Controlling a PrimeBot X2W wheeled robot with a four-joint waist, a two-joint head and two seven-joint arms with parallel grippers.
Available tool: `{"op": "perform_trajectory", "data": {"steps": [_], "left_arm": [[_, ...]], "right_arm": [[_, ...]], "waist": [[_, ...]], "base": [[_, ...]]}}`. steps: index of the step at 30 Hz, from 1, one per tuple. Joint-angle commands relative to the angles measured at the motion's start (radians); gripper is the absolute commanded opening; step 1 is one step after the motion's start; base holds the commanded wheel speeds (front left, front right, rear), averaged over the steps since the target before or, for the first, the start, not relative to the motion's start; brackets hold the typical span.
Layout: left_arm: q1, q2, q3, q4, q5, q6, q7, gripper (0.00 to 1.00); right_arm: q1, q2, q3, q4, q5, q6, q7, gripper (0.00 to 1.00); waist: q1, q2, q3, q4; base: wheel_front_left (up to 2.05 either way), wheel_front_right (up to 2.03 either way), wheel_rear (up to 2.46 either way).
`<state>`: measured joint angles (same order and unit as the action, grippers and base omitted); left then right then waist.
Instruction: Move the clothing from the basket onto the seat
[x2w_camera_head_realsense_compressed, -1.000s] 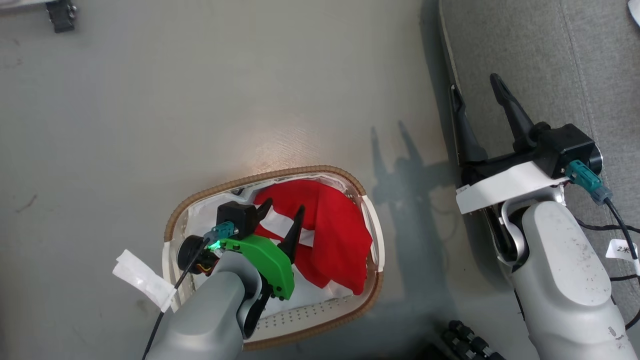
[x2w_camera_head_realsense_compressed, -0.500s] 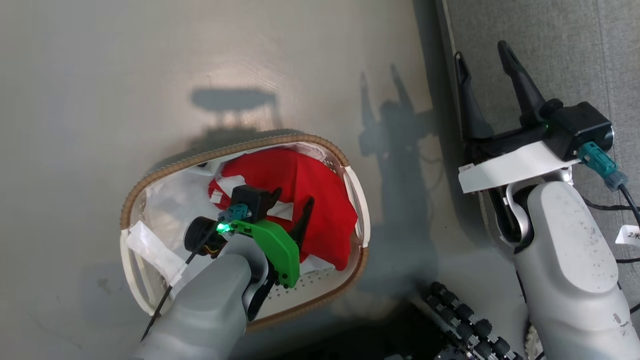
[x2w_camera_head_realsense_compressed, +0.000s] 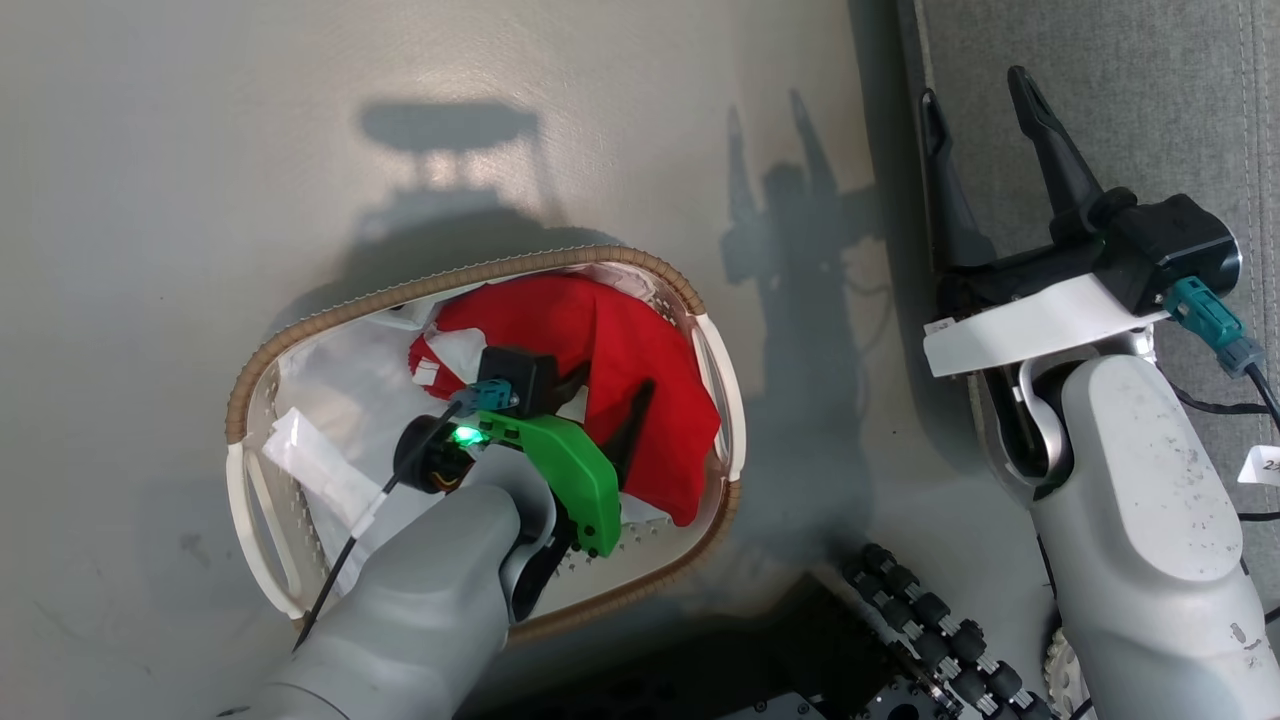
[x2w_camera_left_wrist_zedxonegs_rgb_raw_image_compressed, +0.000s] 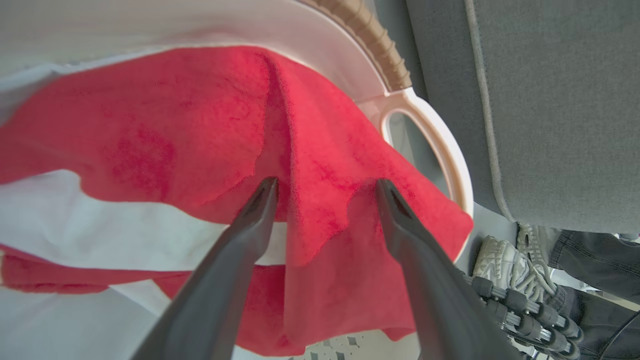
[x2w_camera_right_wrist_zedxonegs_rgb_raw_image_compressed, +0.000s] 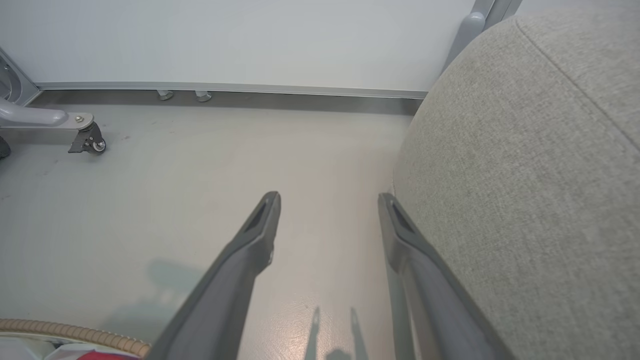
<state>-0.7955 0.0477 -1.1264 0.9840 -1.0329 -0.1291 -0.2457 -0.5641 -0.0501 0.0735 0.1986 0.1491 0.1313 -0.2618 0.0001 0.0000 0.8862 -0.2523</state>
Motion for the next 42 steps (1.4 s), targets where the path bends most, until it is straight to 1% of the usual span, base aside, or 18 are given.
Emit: {"op": "perform_trajectory", "data": {"steps": [1,2,3,4,5,9,14,22,26,32,42], "left_arm": [[-0.023,0.006,-0.023,0.0,-0.015,-0.003,0.008,1.0],[-0.027,0.006,-0.037,0.0,-0.026,-0.003,0.011,1.0],[-0.031,0.006,-0.054,0.002,-0.04,-0.003,0.018,0.91],[-0.036,0.006,-0.067,0.007,-0.045,-0.003,0.021,0.41],[-0.041,0.006,-0.081,0.007,-0.057,-0.003,0.026,0.0],[-0.046,0.007,-0.115,0.017,-0.08,-0.003,0.028,0.0],[-0.037,0.027,-0.135,0.022,-0.092,-0.003,0.01,0.0],[0.038,0.064,-0.149,-0.019,-0.097,-0.003,-0.017,0.0],[0.074,0.079,-0.147,-0.053,-0.105,-0.003,-0.019,0.0],[0.157,0.094,-0.067,-0.142,-0.071,-0.003,-0.018,0.0],[0.313,0.118,0.109,-0.301,0.077,-0.003,-0.019,0.0]], "right_arm": [[-0.01,-0.002,-0.001,0.001,-0.001,-0.001,-0.004,1.0],[-0.011,-0.002,-0.001,0.002,0.0,-0.001,-0.004,1.0],[-0.013,-0.002,0.0,0.003,0.001,-0.001,-0.004,1.0],[-0.014,-0.002,-0.001,0.003,0.002,-0.001,-0.004,1.0],[-0.015,-0.002,-0.002,0.003,0.002,-0.001,-0.004,1.0],[-0.015,-0.002,-0.01,0.005,0.007,-0.001,-0.004,1.0],[-0.022,-0.002,-0.01,0.016,0.022,-0.001,-0.004,1.0],[0.008,-0.002,0.004,0.058,0.041,-0.001,-0.004,1.0],[0.035,-0.002,-0.002,0.084,0.04,-0.001,-0.004,1.0],[0.104,-0.003,-0.017,0.122,0.023,-0.001,-0.004,1.0],[0.229,-0.003,-0.041,0.159,0.01,-0.001,-0.004,1.0]], "waist": [[-0.0001,0.0,-0.001,0.0],[-0.0001,0.0,-0.002,-0.001],[-0.0001,0.0,-0.003,-0.002],[-0.0001,0.0,-0.004,-0.002],[-0.0001,0.0,-0.006,-0.003],[-0.0001,0.0,-0.013,-0.008],[-0.0001,0.0,-0.043,-0.017],[-0.0001,0.0,-0.178,-0.008],[-0.0001,0.0,-0.256,0.012],[-0.0001,0.0,-0.393,0.062],[-0.0001,0.0,-0.577,0.144]], "base": [[0.0,0.0,0.0],[0.0,0.0,0.0],[0.0,0.0,0.0],[0.0,0.0,0.0],[0.0,0.0,0.0],[0.0,0.0,0.0],[0.0,0.0,0.0],[0.0,0.0,0.0],[0.0,0.0,0.0],[0.0,0.0,0.0],[0.0,0.0,0.0]]}}
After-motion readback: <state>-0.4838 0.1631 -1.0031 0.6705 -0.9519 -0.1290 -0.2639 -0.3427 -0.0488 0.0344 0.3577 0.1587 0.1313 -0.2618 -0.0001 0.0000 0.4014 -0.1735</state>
